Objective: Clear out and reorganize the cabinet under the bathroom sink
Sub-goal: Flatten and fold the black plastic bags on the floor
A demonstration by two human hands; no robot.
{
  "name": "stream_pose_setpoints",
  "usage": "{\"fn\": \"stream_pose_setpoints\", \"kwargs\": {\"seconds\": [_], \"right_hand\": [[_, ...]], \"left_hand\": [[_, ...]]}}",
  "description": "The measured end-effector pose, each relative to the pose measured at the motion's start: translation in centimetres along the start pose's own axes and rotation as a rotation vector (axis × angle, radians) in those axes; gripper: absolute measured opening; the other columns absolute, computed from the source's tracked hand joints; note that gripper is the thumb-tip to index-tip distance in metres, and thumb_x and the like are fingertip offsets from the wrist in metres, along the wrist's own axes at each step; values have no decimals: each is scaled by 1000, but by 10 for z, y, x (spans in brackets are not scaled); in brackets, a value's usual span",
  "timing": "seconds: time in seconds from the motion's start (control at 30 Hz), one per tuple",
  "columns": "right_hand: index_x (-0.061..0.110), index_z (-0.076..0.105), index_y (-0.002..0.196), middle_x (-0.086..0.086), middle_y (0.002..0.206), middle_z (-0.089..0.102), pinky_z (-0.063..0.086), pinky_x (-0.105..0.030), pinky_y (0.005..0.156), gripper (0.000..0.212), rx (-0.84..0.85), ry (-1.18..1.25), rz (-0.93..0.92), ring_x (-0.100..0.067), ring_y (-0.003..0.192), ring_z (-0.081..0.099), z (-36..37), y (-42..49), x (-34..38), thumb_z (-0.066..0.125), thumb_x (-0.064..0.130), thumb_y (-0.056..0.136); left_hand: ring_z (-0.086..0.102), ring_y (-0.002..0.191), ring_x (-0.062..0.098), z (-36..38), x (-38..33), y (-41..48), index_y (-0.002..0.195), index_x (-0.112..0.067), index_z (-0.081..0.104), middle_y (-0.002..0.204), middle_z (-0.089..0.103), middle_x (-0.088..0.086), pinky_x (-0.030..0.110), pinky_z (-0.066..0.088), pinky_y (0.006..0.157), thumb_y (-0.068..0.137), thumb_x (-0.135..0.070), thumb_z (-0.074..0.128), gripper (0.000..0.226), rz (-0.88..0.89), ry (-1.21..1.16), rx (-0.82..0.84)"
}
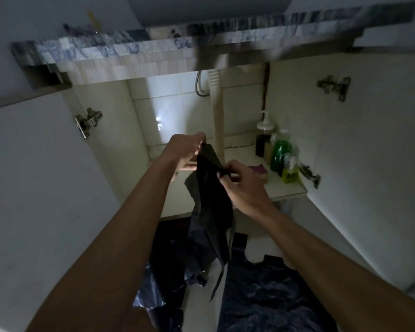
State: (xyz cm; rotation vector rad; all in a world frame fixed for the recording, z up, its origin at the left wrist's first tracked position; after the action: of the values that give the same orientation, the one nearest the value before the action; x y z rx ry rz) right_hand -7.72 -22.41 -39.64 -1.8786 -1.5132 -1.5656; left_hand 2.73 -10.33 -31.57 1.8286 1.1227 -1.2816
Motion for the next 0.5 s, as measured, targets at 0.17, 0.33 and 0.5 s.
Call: {"fn": "stream_pose_setpoints", "kwargs": {"seconds": [0.17, 0.33, 0.5], "right_hand": [[22, 66, 82, 7, 72, 66, 45, -23, 61, 28, -53, -19, 146, -5, 68, 64, -44, 24, -5, 57, 47, 90], [12, 66, 97, -12, 91, 70, 47, -33, 71, 35, 11, 26, 223, -27, 85, 69, -69, 27, -2, 53, 44, 91], [9, 54, 83, -10, 74, 52, 34, -29, 57, 26, 25, -130, 186, -18, 62, 51, -100, 18, -2, 46, 28, 98]], "left_hand": [[63, 104, 14, 35, 11, -17, 106, -25, 64, 111, 67, -2, 37, 52, 86, 81, -78, 48, 60, 49, 11, 341], [61, 110, 2, 66, 35, -34, 131, -35, 49, 122, 61, -18, 24, 52, 88, 71, -54, 82, 71, 293, 191, 413], [70, 87, 14, 49, 55, -8, 108, -23, 72, 94, 72, -4, 20, 53, 64, 84, -23, 69, 24, 307, 309, 48]]}}
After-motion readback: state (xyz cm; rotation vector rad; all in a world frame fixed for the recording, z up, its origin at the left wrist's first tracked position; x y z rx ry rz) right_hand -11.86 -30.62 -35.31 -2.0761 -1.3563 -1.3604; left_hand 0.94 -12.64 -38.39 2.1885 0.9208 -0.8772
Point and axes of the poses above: each hand's wrist, its own y-axis towards the middle knuckle, its own z-axis out of the palm, x = y × z, the point moved 6 cm from there along y, towards the middle knuckle
